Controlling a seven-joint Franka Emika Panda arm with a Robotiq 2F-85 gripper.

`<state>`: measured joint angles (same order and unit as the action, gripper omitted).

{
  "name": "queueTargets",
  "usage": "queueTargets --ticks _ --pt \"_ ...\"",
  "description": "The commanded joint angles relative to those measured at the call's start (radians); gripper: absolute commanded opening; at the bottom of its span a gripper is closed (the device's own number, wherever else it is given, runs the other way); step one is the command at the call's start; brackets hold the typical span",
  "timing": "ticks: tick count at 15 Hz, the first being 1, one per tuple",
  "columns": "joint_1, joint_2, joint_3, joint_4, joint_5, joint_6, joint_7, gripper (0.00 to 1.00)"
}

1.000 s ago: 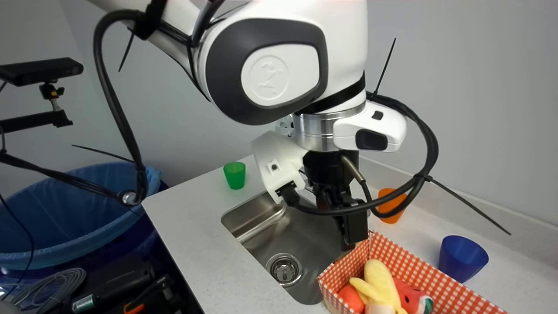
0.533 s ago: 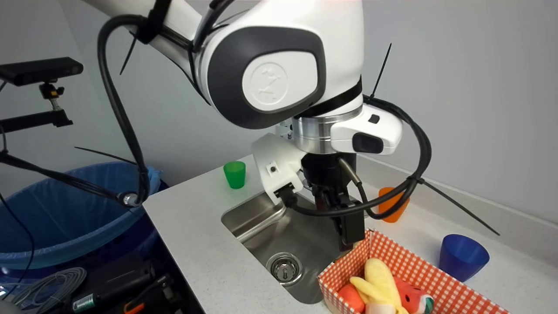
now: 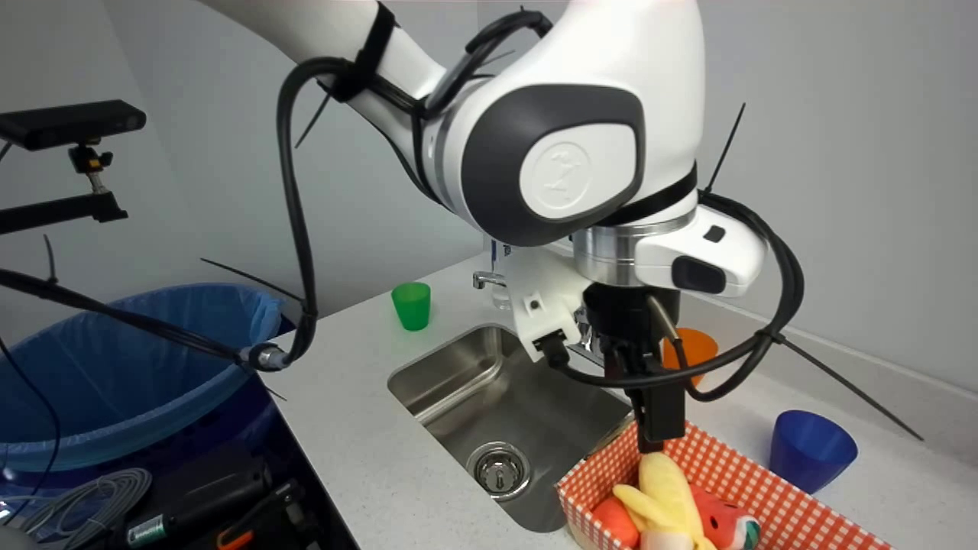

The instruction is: Pick the stuffed banana and put it on the counter

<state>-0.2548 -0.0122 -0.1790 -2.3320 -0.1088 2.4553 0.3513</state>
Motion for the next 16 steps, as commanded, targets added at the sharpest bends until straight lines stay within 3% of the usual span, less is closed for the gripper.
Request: queueTargets --ticks 1,5,11,14,15,16 --pt "0.003 0.144 -0.036 0.117 -0.015 0.018 0.089 1.0" --pt "0.018 0.251 -0.073 0.166 -0.004 0.046 0.125 1.0" --pt "0.051 0.35 -0.126 0.222 0.055 0.016 0.365 1.0" --pt "0.052 0.378 -0.122 0.238 0.09 -0.002 0.403 1.0" --pt "0.049 0.383 -0.117 0.238 0.105 -0.004 0.399 0.75" --pt "0.047 0.386 -0.114 0.24 0.118 -0.006 0.391 0.74"
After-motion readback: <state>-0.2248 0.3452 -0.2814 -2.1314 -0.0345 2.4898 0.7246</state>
